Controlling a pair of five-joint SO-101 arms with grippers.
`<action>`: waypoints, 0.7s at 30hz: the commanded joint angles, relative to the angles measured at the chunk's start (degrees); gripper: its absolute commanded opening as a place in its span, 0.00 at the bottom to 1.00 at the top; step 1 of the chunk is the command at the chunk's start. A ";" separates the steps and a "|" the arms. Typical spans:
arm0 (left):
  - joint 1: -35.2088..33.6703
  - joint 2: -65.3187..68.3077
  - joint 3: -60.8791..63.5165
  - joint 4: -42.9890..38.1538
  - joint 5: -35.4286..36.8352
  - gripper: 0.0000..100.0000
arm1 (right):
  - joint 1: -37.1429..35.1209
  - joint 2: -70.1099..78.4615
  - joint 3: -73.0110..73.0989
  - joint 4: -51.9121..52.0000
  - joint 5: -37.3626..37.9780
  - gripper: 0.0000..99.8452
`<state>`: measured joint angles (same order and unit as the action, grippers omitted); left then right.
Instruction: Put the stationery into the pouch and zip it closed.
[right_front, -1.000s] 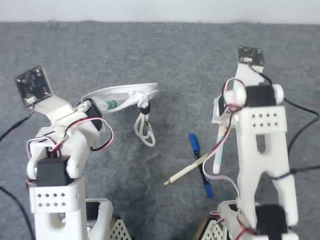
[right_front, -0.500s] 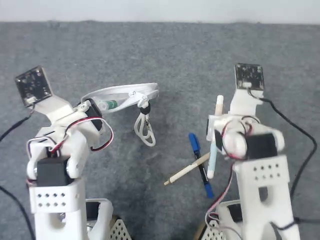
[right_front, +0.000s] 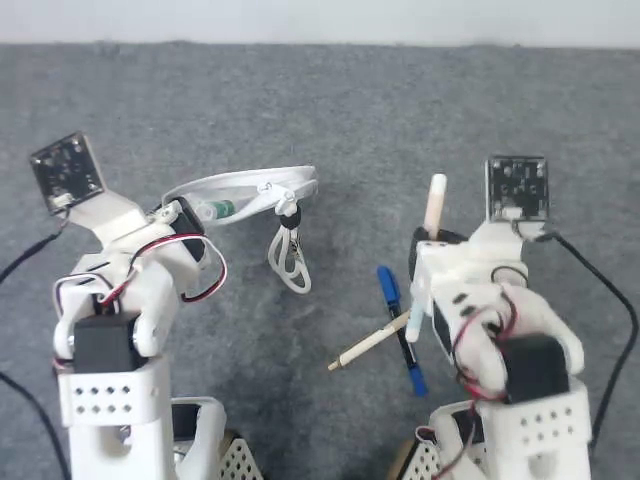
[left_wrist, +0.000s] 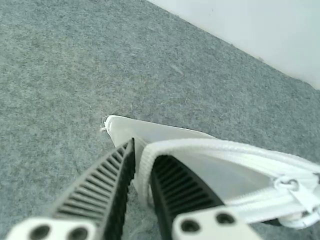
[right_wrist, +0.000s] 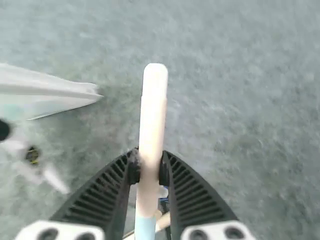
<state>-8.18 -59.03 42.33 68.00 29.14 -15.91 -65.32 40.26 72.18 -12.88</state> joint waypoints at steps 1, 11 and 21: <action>-0.26 0.44 -0.31 -1.76 0.79 0.01 | -3.56 -5.23 -0.53 -0.84 -0.70 0.01; -0.26 0.44 -0.31 -1.76 0.79 0.01 | -15.43 -13.85 -0.44 -8.04 -0.70 0.01; -0.26 0.44 -0.31 -1.76 0.79 0.01 | -22.90 -13.85 -0.44 -21.05 -0.09 0.01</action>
<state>-8.18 -59.03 42.33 68.00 29.14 -36.84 -78.95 40.18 55.82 -12.88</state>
